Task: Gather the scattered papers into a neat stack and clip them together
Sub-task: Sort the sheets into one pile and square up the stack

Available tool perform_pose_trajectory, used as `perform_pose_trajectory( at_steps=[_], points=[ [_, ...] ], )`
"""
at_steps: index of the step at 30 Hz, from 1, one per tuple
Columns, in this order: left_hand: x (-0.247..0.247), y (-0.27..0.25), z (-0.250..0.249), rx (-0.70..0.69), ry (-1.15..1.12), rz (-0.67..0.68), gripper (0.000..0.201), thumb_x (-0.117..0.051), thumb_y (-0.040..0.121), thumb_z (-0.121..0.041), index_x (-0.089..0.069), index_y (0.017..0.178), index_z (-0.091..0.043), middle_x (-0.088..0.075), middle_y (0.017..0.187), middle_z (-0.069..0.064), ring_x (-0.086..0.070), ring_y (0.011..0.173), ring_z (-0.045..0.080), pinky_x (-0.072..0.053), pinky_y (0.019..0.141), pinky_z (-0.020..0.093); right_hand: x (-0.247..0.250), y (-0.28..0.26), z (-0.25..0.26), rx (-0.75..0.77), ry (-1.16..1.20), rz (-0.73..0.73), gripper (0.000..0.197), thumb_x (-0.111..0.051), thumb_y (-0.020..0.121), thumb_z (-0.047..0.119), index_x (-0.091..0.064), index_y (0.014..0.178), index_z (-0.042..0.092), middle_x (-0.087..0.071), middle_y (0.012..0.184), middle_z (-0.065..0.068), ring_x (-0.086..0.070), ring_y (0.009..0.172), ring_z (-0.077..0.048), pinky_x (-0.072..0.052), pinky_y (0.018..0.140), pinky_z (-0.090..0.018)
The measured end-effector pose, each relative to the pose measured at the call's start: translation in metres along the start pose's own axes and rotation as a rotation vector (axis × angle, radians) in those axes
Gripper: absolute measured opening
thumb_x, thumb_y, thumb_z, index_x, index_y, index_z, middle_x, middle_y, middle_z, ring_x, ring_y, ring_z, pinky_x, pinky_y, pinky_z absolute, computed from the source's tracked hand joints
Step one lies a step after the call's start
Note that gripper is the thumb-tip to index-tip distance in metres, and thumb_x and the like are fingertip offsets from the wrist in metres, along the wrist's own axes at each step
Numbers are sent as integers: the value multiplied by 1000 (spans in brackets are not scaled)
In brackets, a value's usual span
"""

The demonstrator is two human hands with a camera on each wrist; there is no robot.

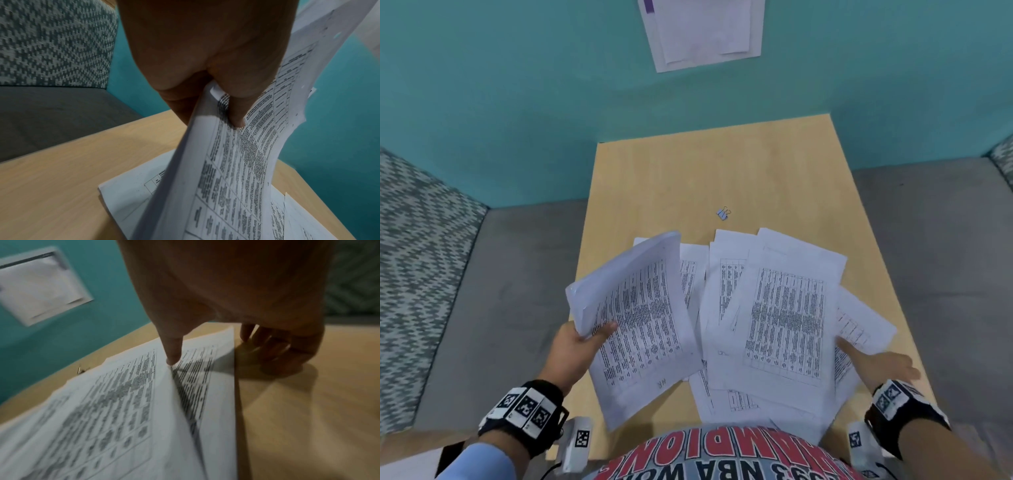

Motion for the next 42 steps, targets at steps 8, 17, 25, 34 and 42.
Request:
perform_pose_trajectory(
  at_steps=[8, 17, 25, 34, 42],
  points=[
    [-9, 4, -7, -20, 7, 44, 22, -83, 93, -26, -80, 110, -13, -83, 108, 10, -78, 104, 33, -61, 97, 59, -25, -7, 16, 115, 263, 80, 93, -95, 71, 34, -46, 139, -7, -45, 142, -24, -56, 126, -38, -51, 100, -48],
    [-7, 2, -2, -2, 24, 38, 23, -84, 91, -35, -80, 105, -17, -84, 105, 12, -79, 102, 35, -61, 95, 63, -37, -31, 30, 66, -2, 49, 103, -91, 62, 60, -48, 125, -10, -56, 125, -30, -59, 114, -41, -52, 92, -46],
    [15, -10, 13, 7, -47, 1, 68, -87, 76, -60, -74, 106, 0, -77, 96, 10, -74, 88, 31, -61, 89, 58, -40, -45, 74, 327, 303, 113, 39, -78, 88, 10, -50, 111, -4, -59, 96, -18, -57, 86, -32, -46, 73, -36],
    [31, -21, 16, 16, -71, -73, 13, -83, 92, -22, -78, 104, -17, -83, 104, 10, -79, 99, 31, -63, 92, 55, 2, -4, 82, 364, 538, 343, 56, -83, 87, 24, -62, 136, 8, -68, 133, -9, -61, 123, -34, -45, 109, -52],
    [20, -25, 14, 37, -48, -62, 12, -82, 93, -21, -79, 103, -17, -82, 97, -3, -78, 93, 18, -63, 85, 42, -47, -24, 93, 432, 376, 445, 65, -99, 62, 23, -72, 119, 6, -74, 114, -11, -69, 105, -31, -53, 100, -51]
  ],
)
Point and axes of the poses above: each hand's wrist, its own y-axis towards the middle knuckle, its own x-axis out of the back of the hand, z = x × y, the point moved 9 cm from there along y, towards the middle knuckle
